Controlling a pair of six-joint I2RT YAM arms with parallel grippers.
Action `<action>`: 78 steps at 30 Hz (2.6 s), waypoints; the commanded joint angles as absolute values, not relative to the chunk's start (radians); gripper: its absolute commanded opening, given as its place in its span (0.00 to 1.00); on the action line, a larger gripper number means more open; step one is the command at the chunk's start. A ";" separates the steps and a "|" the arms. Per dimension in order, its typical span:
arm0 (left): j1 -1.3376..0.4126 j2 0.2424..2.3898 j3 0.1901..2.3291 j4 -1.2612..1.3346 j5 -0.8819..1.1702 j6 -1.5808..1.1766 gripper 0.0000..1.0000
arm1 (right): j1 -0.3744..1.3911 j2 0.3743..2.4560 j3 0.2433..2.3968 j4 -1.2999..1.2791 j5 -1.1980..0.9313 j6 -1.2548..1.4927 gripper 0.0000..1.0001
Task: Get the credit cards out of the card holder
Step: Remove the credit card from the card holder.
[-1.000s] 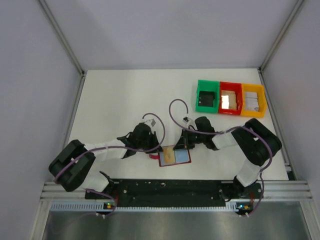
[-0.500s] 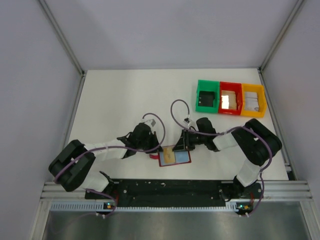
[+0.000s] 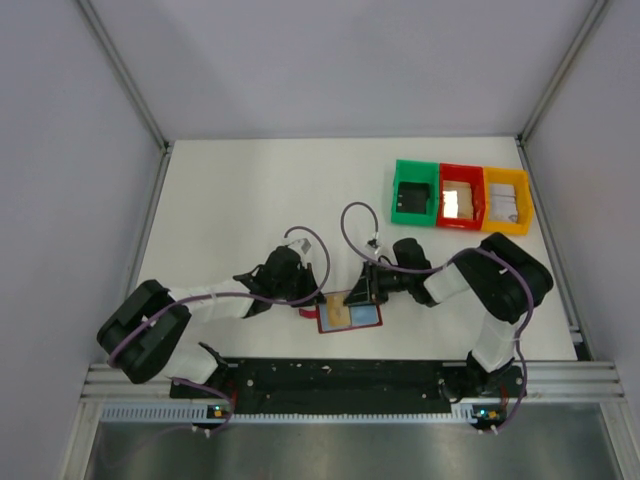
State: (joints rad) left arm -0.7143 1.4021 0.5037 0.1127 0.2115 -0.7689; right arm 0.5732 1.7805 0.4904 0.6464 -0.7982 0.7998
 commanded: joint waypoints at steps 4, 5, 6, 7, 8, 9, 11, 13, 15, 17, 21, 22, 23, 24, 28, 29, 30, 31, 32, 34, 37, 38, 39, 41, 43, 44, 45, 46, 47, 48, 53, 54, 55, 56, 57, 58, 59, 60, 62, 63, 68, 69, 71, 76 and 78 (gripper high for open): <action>-0.715 1.396 0.465 0.072 0.184 -0.762 0.00 | 0.583 1.829 0.509 0.710 -0.811 0.795 0.16; -0.713 1.396 0.463 0.074 0.184 -0.762 0.00 | 0.583 1.830 0.514 0.698 -0.810 0.785 0.10; -0.713 1.396 0.462 0.074 0.184 -0.765 0.00 | 0.583 1.827 0.518 0.684 -0.811 0.776 0.03; -0.713 1.396 0.460 0.075 0.184 -0.765 0.00 | 0.583 1.822 0.522 0.670 -0.811 0.766 0.00; -0.715 1.396 0.459 0.077 0.184 -0.767 0.00 | 0.583 1.819 0.522 0.663 -0.811 0.756 0.00; -0.713 1.394 0.456 0.080 0.183 -0.767 0.00 | 0.581 1.816 0.522 0.652 -0.808 0.747 0.00; -0.715 1.391 0.449 0.075 0.173 -0.765 0.00 | 0.565 1.799 0.515 0.620 -0.799 0.721 0.00; -0.713 1.385 0.445 0.072 0.169 -0.762 0.00 | 0.542 1.770 0.506 0.574 -0.792 0.687 0.00; -0.713 1.381 0.440 0.071 0.164 -0.759 0.00 | 0.519 1.735 0.511 0.491 -0.785 0.643 0.00; -0.713 1.376 0.437 0.064 0.160 -0.755 0.00 | 0.497 1.709 0.515 0.436 -0.770 0.609 0.00; -0.713 1.373 0.436 0.064 0.163 -0.753 0.00 | 0.492 1.689 0.545 0.393 -0.779 0.595 0.00; -0.715 1.373 0.437 0.066 0.163 -0.752 0.00 | 0.492 1.690 0.546 0.399 -0.785 0.606 0.00; -0.713 1.373 0.437 0.066 0.164 -0.753 0.00 | 0.492 1.695 0.548 0.405 -0.791 0.610 0.02; -0.715 1.374 0.439 0.066 0.167 -0.752 0.00 | 0.492 1.698 0.551 0.410 -0.798 0.615 0.04; -0.713 1.374 0.440 0.072 0.178 -0.755 0.00 | 0.503 1.718 0.542 0.451 -0.811 0.646 0.13; -0.713 1.373 0.440 0.074 0.176 -0.756 0.00 | 0.505 1.723 0.535 0.478 -0.818 0.663 0.19; -0.713 1.373 0.440 0.074 0.176 -0.758 0.00 | 0.508 1.729 0.531 0.500 -0.821 0.675 0.23; -0.713 1.371 0.439 0.075 0.176 -0.759 0.00 | 0.509 1.736 0.528 0.526 -0.824 0.687 0.23; -0.715 1.371 0.439 0.078 0.178 -0.761 0.00 | 0.512 1.741 0.526 0.537 -0.827 0.695 0.23; -0.715 1.373 0.436 0.083 0.181 -0.765 0.00 | 0.517 1.752 0.525 0.555 -0.828 0.704 0.24; -0.716 1.373 0.434 0.084 0.183 -0.767 0.00 | 0.528 1.773 0.531 0.586 -0.839 0.724 0.23; -0.716 1.373 0.434 0.086 0.184 -0.767 0.00 | 0.534 1.779 0.532 0.595 -0.841 0.730 0.21; -0.715 1.371 0.434 0.086 0.184 -0.767 0.00 | 0.534 1.784 0.534 0.601 -0.841 0.733 0.19; -0.715 1.370 0.434 0.084 0.183 -0.769 0.00 | 0.537 1.786 0.535 0.604 -0.839 0.736 0.09; -0.715 1.365 0.431 0.083 0.178 -0.769 0.00 | 0.535 1.779 0.538 0.591 -0.833 0.723 0.00; -0.715 1.362 0.431 0.080 0.176 -0.769 0.00 | 0.537 1.769 0.543 0.566 -0.827 0.706 0.00; -0.715 1.359 0.428 0.081 0.175 -0.769 0.00 | 0.534 1.760 0.545 0.545 -0.822 0.690 0.00; -0.715 1.353 0.426 0.081 0.175 -0.769 0.00 | 0.529 1.743 0.549 0.497 -0.813 0.666 0.00; -0.716 1.350 0.423 0.080 0.170 -0.769 0.00 | 0.525 1.726 0.554 0.454 -0.802 0.638 0.00; -0.716 1.344 0.420 0.081 0.167 -0.767 0.00 | 0.511 1.709 0.557 0.419 -0.793 0.615 0.00; -0.713 1.295 0.396 0.113 0.158 -0.747 0.00 | 0.468 1.631 0.586 0.227 -0.759 0.491 0.00; -0.713 1.283 0.393 0.121 0.156 -0.738 0.00 | 0.468 1.620 0.600 0.183 -0.747 0.464 0.00; -0.715 1.272 0.391 0.130 0.161 -0.729 0.00 | 0.468 1.608 0.610 0.146 -0.738 0.444 0.00; -0.713 1.258 0.390 0.136 0.161 -0.716 0.00 | 0.468 1.599 0.617 0.128 -0.733 0.434 0.00; -0.713 1.246 0.388 0.143 0.163 -0.710 0.02 | 0.468 1.583 0.618 0.120 -0.729 0.431 0.00; -0.715 1.232 0.387 0.156 0.167 -0.703 0.04 | 0.466 1.574 0.620 0.114 -0.724 0.430 0.00; -0.713 1.223 0.387 0.161 0.169 -0.693 0.06 | 0.463 1.566 0.620 0.109 -0.721 0.428 0.00; -0.713 1.212 0.390 0.166 0.170 -0.684 0.09 | 0.462 1.565 0.620 0.101 -0.721 0.425 0.00; -0.715 1.201 0.393 0.179 0.176 -0.666 0.13 | 0.456 1.569 0.617 0.097 -0.719 0.425 0.00; -0.713 1.195 0.397 0.186 0.179 -0.658 0.14 | 0.453 1.572 0.615 0.097 -0.724 0.425 0.00; -0.713 1.158 0.431 0.196 0.213 -0.597 0.28 | 0.453 1.565 0.614 0.098 -0.733 0.428 0.00; -0.713 1.158 0.442 0.202 0.233 -0.568 0.32 | 0.451 1.560 0.617 0.097 -0.736 0.429 0.00; -0.715 1.169 0.471 0.224 0.282 -0.496 0.46 | 0.453 1.548 0.623 0.083 -0.732 0.419 0.00; -0.715 1.259 0.567 0.252 0.417 -0.295 0.76 | 0.446 1.537 0.646 0.037 -0.727 0.384 0.00; -0.713 1.308 0.616 0.253 0.510 -0.261 0.75 | 0.437 1.536 0.646 0.035 -0.724 0.388 0.00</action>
